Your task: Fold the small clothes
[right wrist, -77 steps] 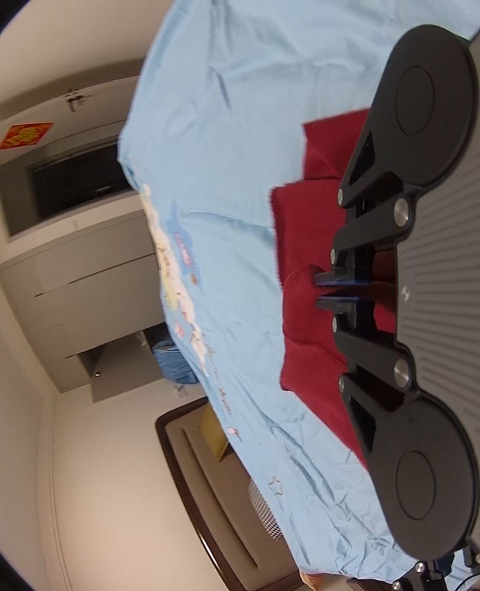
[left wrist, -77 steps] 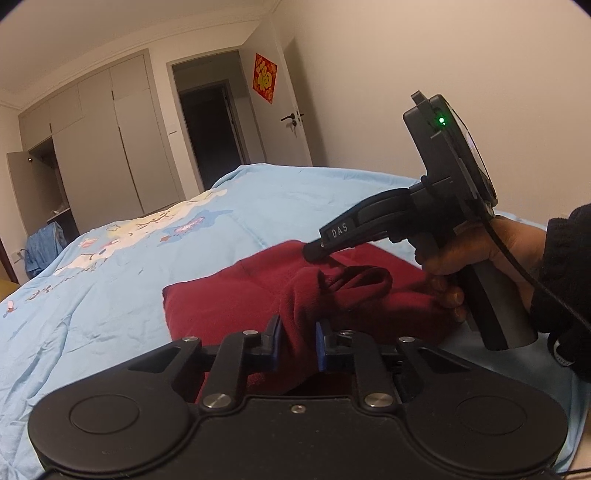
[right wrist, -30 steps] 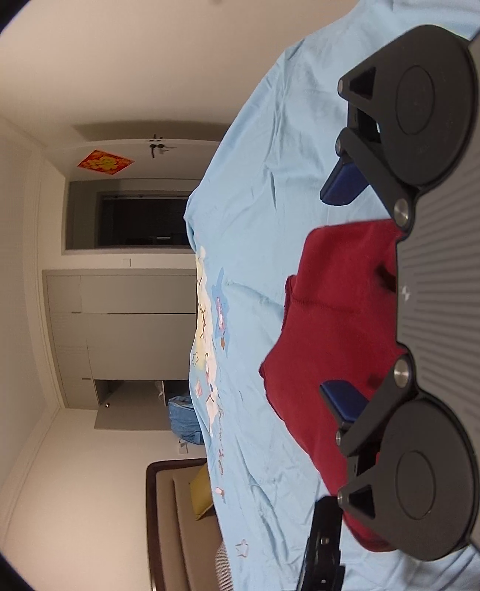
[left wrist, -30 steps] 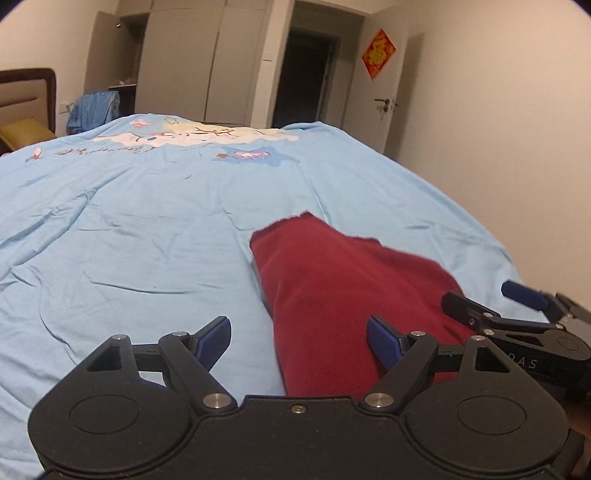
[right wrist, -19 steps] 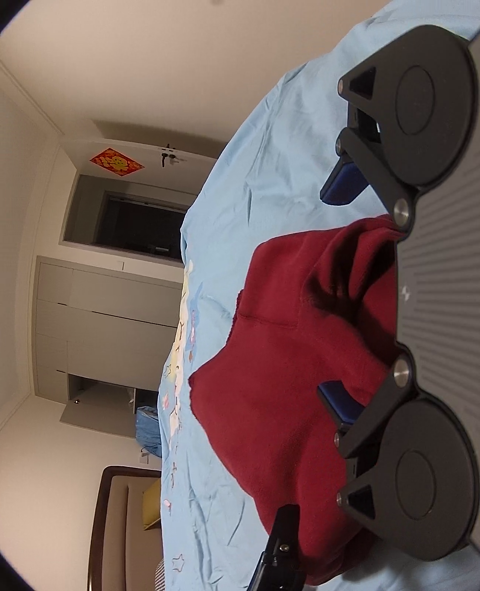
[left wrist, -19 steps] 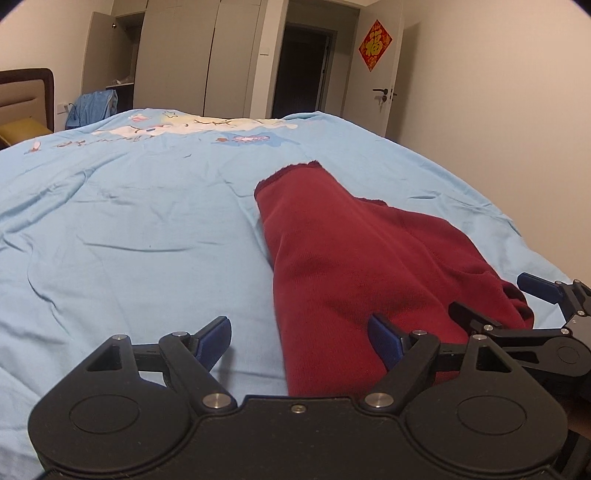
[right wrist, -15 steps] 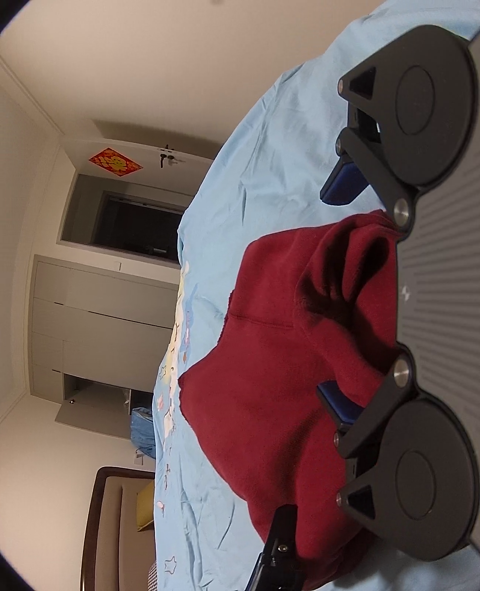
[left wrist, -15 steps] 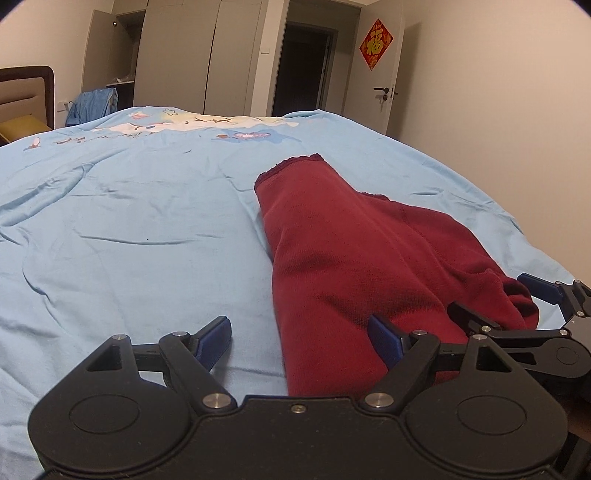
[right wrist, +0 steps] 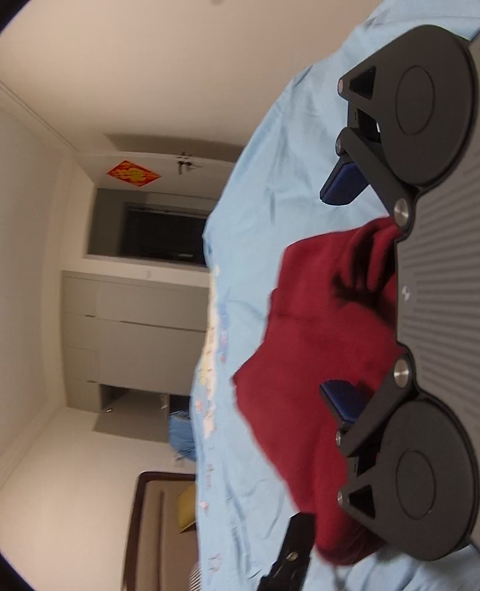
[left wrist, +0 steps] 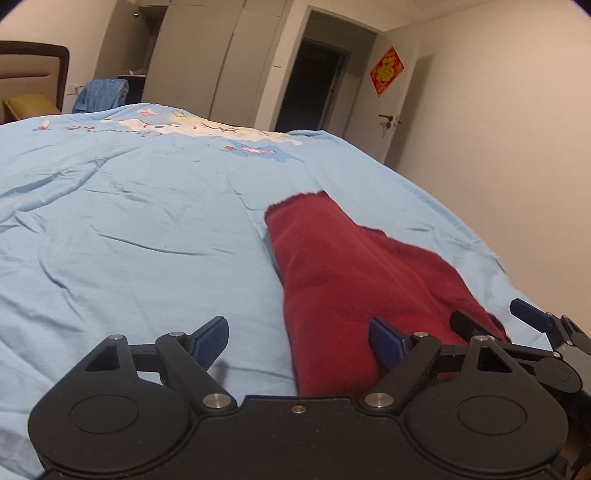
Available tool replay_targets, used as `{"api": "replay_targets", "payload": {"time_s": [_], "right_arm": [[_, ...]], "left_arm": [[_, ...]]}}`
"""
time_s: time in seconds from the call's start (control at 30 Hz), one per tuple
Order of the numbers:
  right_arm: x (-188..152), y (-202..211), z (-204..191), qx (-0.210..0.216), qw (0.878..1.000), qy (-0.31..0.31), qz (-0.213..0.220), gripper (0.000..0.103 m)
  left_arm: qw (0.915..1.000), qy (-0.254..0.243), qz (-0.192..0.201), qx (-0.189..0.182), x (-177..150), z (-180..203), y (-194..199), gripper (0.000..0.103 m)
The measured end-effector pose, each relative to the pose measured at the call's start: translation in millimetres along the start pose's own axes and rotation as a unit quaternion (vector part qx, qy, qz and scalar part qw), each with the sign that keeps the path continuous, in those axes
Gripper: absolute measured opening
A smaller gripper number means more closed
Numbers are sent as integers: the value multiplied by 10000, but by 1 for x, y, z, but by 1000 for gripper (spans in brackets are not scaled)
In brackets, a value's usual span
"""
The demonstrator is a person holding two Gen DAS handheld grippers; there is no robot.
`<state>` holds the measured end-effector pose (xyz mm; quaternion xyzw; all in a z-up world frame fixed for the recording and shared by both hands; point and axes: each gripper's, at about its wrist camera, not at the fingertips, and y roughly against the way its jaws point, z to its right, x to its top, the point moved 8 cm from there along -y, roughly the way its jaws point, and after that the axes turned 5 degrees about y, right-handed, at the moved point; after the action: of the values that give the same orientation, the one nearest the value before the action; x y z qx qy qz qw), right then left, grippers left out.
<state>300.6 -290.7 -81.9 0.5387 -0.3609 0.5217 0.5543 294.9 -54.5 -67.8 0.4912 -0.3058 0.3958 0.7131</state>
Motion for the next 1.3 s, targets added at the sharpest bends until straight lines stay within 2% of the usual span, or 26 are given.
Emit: {"api": "replay_targets", "payload": {"time_s": [0.13, 0.17, 0.3, 0.37, 0.47, 0.57, 0.63, 0.77, 0.87, 0.93, 1.03, 1.13, 1.3], "right_arm": [[11, 2, -32, 405, 9989, 210, 74, 103], [11, 0, -42, 452, 9983, 352, 77, 103], [-4, -10, -61, 220, 9969, 738, -167, 103], [-12, -11, -65, 121, 9956, 922, -74, 103], [-16, -11, -69, 22, 9940, 1093, 20, 103], [-9, -12, -60, 296, 9966, 766, -61, 103], [3, -10, -46, 518, 9976, 464, -3, 103], [42, -20, -10, 517, 9979, 286, 276, 103], [67, -54, -1, 930, 9950, 357, 45, 103], [79, -84, -5, 1267, 9907, 453, -188, 103], [89, -126, -26, 1655, 9826, 710, -456, 103], [87, -148, -62, 2095, 9710, 919, -687, 103], [52, -171, -91, 1925, 9627, 1544, -1108, 103]], "left_arm": [[9988, 330, 171, 325, 10, -18, 12, 98], [9981, 399, 196, 419, 12, -23, 14, 98], [9963, 568, 197, 607, 16, -36, 15, 100], [9959, 621, 178, 627, 15, -39, 13, 100], [9963, 676, 105, 526, 12, -39, 12, 100], [9973, 624, 119, 373, 10, -34, 13, 100], [9980, 588, 154, 200, 10, -30, 13, 102], [9979, 576, 38, -284, 3, -19, 10, 102], [9980, 382, -88, -505, -5, -6, 5, 102], [9983, 212, -216, -504, -11, 0, 0, 102], [9987, 94, -339, -359, -16, 4, -7, 102], [9976, 306, -502, -367, -19, 0, -14, 102], [9979, 221, -567, -233, -26, -2, -19, 101]]}}
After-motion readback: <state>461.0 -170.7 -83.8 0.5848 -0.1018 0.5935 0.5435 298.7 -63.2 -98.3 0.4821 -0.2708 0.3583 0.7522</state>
